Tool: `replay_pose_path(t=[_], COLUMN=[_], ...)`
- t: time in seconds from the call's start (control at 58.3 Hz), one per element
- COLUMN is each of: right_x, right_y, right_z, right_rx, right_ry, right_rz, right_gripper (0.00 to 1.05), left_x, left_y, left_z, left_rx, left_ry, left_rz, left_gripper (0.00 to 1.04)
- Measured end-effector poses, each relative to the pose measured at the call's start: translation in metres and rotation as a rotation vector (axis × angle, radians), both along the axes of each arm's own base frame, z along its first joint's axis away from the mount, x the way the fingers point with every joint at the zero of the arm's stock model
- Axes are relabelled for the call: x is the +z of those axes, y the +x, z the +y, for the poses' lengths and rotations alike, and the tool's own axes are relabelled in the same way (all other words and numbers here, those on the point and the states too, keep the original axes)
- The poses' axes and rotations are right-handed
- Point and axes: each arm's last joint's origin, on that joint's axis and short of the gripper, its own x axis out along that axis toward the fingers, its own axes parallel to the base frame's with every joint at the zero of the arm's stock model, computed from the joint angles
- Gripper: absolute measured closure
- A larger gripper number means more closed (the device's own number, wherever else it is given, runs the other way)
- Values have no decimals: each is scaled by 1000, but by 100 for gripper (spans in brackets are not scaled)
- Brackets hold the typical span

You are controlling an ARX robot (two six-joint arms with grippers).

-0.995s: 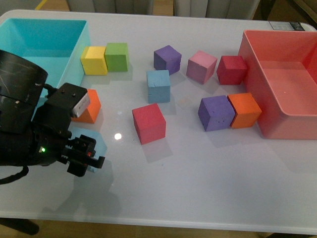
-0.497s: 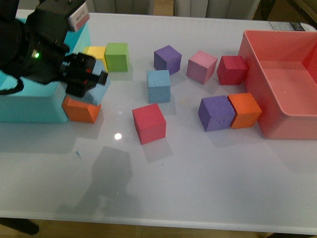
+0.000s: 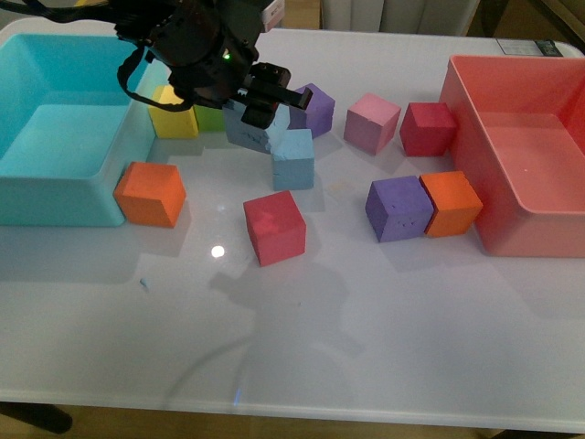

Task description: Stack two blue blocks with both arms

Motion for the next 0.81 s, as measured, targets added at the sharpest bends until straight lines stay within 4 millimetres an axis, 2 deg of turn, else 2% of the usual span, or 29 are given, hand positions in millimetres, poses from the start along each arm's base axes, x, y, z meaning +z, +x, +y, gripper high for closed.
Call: replay_pose_path(t=[0.154,0.36,0.566,0.806], right_x=[0,0,0,0], right_y=[0,0,0,0], right_z=[0,0,0,0], right_rx=[0,0,0,0], right_ry=[0,0,0,0], right_rz=[0,0,0,0], right_gripper=[9,9,9,9], left_x=[-3,-16,-28,-29], left_y=[8,14,20,28], left_z=[-15,-31,-35,-35], left_rx=[-19,-42,-33,-25], left_ry=[-2,11,33,35], left_rz=[3,24,39,36], left_gripper=[65,65,65,65])
